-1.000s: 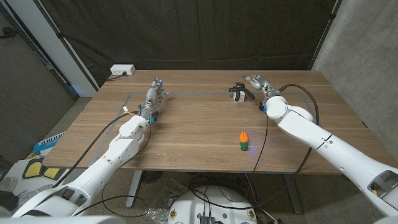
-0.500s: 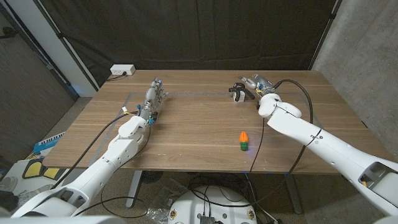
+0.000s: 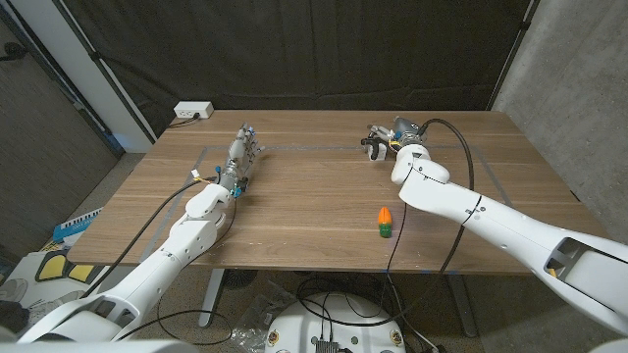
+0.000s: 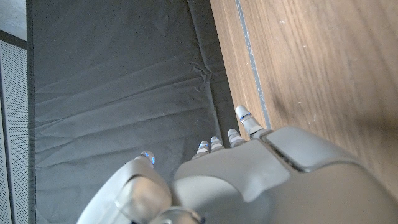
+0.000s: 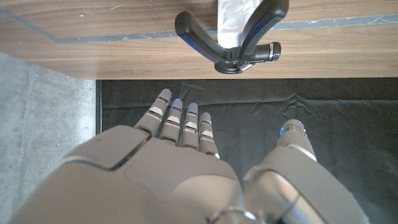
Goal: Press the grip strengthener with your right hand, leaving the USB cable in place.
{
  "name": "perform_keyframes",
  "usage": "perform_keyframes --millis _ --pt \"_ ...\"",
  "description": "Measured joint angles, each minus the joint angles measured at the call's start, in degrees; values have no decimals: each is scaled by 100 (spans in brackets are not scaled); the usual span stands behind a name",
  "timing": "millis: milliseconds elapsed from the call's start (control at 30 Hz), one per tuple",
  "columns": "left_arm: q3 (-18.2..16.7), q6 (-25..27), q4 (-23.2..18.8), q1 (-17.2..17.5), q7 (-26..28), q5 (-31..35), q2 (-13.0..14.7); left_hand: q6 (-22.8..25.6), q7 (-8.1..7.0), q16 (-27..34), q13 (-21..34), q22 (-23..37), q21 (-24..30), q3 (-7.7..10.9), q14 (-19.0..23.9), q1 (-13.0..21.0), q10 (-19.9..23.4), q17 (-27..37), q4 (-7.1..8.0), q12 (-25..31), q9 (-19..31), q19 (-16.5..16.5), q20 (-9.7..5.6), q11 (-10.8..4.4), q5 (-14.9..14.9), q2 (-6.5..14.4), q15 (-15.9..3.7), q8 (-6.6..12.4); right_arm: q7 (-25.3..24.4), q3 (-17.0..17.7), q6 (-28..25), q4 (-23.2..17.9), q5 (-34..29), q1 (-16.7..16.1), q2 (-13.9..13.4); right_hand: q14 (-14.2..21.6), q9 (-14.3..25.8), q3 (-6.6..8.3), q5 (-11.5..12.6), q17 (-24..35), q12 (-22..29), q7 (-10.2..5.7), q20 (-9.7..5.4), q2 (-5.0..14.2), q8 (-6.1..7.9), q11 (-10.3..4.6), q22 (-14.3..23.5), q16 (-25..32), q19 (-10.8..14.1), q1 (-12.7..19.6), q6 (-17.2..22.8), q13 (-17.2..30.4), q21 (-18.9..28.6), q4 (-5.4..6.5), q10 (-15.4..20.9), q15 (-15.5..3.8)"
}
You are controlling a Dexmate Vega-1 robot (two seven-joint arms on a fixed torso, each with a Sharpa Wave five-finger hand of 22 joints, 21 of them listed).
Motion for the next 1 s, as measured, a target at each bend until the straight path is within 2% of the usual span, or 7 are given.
perform_keyframes --millis 267,467,633,700,867,933,1000 --pt "-5 -21 116 -50 -49 -21 -30 0 0 0 0 14 -23 0 0 0 0 0 0 0 0 0 0 0 22 0 0 0 218 -624 -828 192 -250 494 202 -4 -1 -89 40 0 0 18 0 -157 0 6 0 0 0 -3 2 31 0 25 1 4" --pt "-7 -23 153 -67 -72 -31 -34 -15 15 0 0 13 -23 0 0 0 0 0 0 0 0 0 0 0 22 0 0 0 527 -1039 -1166 358 -332 879 327 -238 -1 -199 130 0 -87 104 26 -293 -74 43 16 -67 -33 -23 -239 31 -42 71 -285 61" --pt "-10 -23 174 -71 -78 -37 -36 -22 22 0 0 13 -23 0 0 0 0 0 0 0 0 0 0 0 22 0 0 0 1079 -1239 -1327 595 -733 1062 482 -516 -1 -239 213 -1 -156 109 8 -354 -134 63 16 -98 -204 38 -514 31 -132 81 -618 111" --pt "-12 -23 177 -71 -78 -40 -35 -8 36 0 0 13 -23 0 0 0 0 0 0 0 0 0 0 0 22 0 0 0 1507 -1293 -1403 771 -1106 1104 596 -575 20 -239 246 -1 -156 136 26 -350 -134 91 16 -112 -243 41 -593 31 -149 81 -713 143" --pt "-16 -23 178 -71 -78 -42 -36 -1 43 0 0 13 -22 0 0 -1 0 0 0 0 0 0 0 0 22 0 0 0 2114 -1343 -1451 1160 -1657 1154 835 -729 27 -239 274 -1 -198 177 13 -245 -134 153 16 -112 -289 207 -759 31 -166 81 -918 186" --pt "-17 -21 178 -71 -78 -42 -35 -1 43 0 0 13 -22 0 0 0 0 0 0 0 0 0 0 0 22 0 0 0 2731 -1357 -1491 1298 -2245 1181 915 -764 27 -238 304 -1 -200 163 11 -253 -134 210 16 -112 -322 245 -806 31 -166 81 -975 211" --pt "-17 -9 178 -72 -73 -42 -33 -1 42 0 0 12 -22 0 0 -1 0 0 0 0 0 0 0 0 22 0 0 0 2731 -1375 -1491 1432 -2245 1210 993 -830 27 -238 314 -1 -200 172 12 -225 -134 234 16 -112 -366 273 -834 31 -201 81 -1046 245"
